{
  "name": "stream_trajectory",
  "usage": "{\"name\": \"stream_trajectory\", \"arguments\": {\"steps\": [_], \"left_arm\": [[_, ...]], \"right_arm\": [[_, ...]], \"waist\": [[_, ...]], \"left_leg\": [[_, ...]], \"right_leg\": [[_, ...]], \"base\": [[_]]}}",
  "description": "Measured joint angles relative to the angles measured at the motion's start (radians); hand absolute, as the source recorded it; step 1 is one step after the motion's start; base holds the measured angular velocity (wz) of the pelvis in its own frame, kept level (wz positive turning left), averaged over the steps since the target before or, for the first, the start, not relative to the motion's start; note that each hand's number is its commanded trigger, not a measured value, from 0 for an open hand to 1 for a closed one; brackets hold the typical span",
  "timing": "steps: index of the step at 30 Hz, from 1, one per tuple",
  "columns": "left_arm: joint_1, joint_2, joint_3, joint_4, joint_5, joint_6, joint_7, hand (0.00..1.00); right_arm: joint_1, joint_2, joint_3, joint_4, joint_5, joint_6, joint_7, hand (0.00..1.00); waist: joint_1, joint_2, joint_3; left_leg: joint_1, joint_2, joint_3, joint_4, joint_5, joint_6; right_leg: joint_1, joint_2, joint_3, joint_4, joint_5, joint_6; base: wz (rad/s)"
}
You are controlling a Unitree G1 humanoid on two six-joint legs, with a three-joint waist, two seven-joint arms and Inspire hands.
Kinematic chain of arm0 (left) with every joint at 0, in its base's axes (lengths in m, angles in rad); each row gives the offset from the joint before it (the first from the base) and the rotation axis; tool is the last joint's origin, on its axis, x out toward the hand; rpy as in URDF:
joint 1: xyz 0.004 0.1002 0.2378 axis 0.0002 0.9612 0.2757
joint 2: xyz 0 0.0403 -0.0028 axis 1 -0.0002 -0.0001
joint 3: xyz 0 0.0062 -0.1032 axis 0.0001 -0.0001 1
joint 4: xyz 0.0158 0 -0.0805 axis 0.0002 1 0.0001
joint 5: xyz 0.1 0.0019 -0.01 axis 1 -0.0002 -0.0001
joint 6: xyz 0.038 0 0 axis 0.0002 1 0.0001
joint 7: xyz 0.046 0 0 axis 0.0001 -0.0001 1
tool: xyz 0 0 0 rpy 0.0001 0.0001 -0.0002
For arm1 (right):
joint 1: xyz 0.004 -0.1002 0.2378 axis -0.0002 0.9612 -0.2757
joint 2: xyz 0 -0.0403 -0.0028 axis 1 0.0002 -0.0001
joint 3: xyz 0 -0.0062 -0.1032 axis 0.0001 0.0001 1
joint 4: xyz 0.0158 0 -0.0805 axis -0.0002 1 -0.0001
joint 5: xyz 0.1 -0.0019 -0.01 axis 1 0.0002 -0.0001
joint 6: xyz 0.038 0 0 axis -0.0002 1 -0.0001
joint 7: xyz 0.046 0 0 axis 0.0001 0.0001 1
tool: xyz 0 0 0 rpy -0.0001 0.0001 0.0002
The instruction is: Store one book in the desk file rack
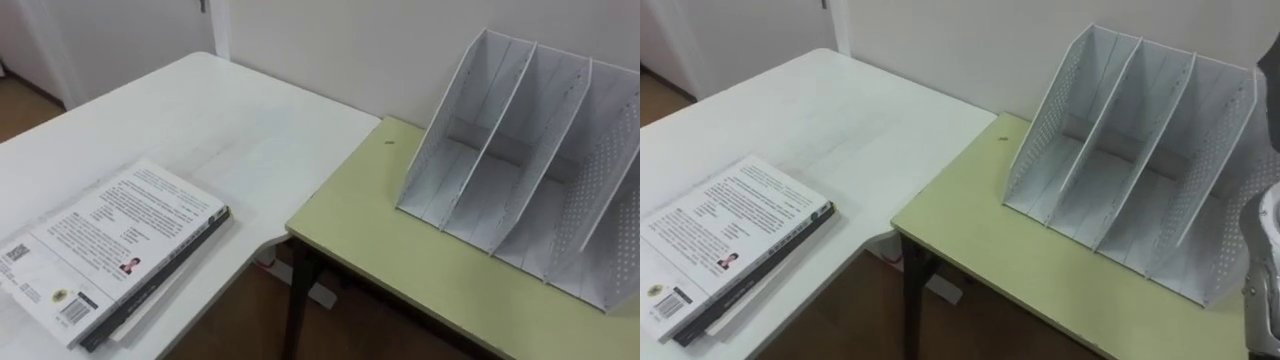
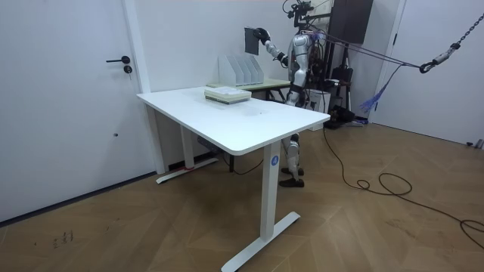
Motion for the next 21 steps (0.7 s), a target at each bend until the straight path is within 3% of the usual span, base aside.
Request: {"name": "stream_trajectory", "arguments": {"steps": [9, 12, 21], "left_arm": [[-0.005, 0.002, 0.006, -0.005, 0.0, 0.025, 0.0, 0.0], [-0.004, 0.003, 0.003, -0.005, 0.0, 0.025, 0.001, 0.0], [0.0, 0.004, 0.001, -0.013, 0.028, 0.03, 0.003, 0.0]], "right_arm": [[-0.003, -0.001, 0.007, 0.039, 0.053, 0.013, 0.043, 1.0], [-0.043, -0.001, 0.008, 0.09, 0.053, 0.013, 0.063, 1.0], [-0.075, -0.001, 0.029, 0.164, 0.053, 0.013, 0.099, 1.0]], "waist": [[0.0, 0.002, -0.001], [-0.01, 0.004, 0.0], [-0.025, 0.028, -0.0046]], "left_leg": [[-0.01, 0.0, -0.004, 0.003, 0.0, 0.0], [-0.014, 0.001, -0.004, 0.008, 0.0, 0.0], [-0.019, 0.002, -0.002, 0.01, 0.0, 0.0]], "right_leg": [[0.0, -0.003, -0.011, 0.001, 0.0, 0.0], [0.0, -0.006, -0.03, 0.001, 0.0, 0.0], [0.001, -0.014, -0.055, 0.001, 0.001, 0.0]], "base": [[0.01], [0.04], [0.04]]}}
